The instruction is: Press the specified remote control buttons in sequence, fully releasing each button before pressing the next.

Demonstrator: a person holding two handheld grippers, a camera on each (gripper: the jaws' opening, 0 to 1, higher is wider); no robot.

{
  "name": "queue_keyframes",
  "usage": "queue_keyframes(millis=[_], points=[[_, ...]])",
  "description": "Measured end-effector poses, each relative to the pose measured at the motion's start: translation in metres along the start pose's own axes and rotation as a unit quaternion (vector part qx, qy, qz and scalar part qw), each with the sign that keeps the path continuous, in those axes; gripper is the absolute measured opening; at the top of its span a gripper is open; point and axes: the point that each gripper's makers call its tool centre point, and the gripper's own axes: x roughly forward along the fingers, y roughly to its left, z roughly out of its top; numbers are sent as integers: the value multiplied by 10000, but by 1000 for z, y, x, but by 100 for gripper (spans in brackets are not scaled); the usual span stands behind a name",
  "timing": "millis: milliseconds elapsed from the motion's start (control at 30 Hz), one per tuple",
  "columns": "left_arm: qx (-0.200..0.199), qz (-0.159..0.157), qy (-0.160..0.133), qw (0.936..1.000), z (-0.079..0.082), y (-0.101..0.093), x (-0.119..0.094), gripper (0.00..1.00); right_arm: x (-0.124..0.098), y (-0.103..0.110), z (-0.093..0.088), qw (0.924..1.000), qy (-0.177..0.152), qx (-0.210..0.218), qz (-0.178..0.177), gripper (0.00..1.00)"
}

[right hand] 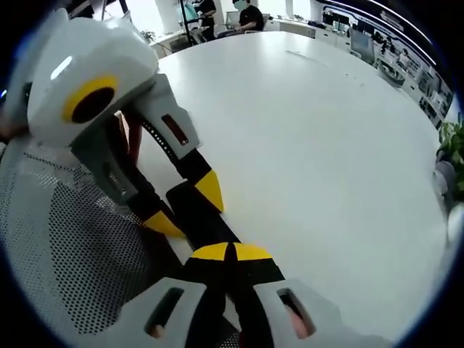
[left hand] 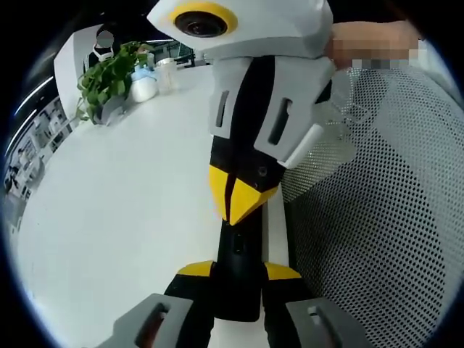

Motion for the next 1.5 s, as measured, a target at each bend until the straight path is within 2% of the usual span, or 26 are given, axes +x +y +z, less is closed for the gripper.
queue_keyframes(millis=[633, 733, 767, 800, 933, 1233, 1400, 1500], points=[[-21, 10, -4, 10000, 0, 0, 0, 24, -2, 9, -3, 9993, 65, -362, 28, 0], [-27, 11, -4, 10000, 0, 0, 0, 24, -1, 9, -3, 9982, 84, -594, -45, 0], [-29, 9, -5, 10000, 0, 0, 0, 25, 0, 12, -6, 9975, 179, -685, 14, 0], [-19, 6, 3, 10000, 0, 0, 0, 25, 0, 11, -3, 9970, 118, -765, -59, 0], [-22, 2, 9, 10000, -1, 0, 1, 25, 1, 11, -4, 9959, 157, -883, -80, 0], [-15, 6, 14, 10000, 0, 0, 0, 25, 1, 9, -3, 9963, 146, -842, -74, 0], [-10, 3, 14, 10000, 0, 0, 1, 25, 0, 8, -3, 9991, 39, -424, 80, 0], [-13, 4, 10, 10000, 0, 0, 1, 25, 0, 10, -3, 9984, 65, -559, 22, 0]])
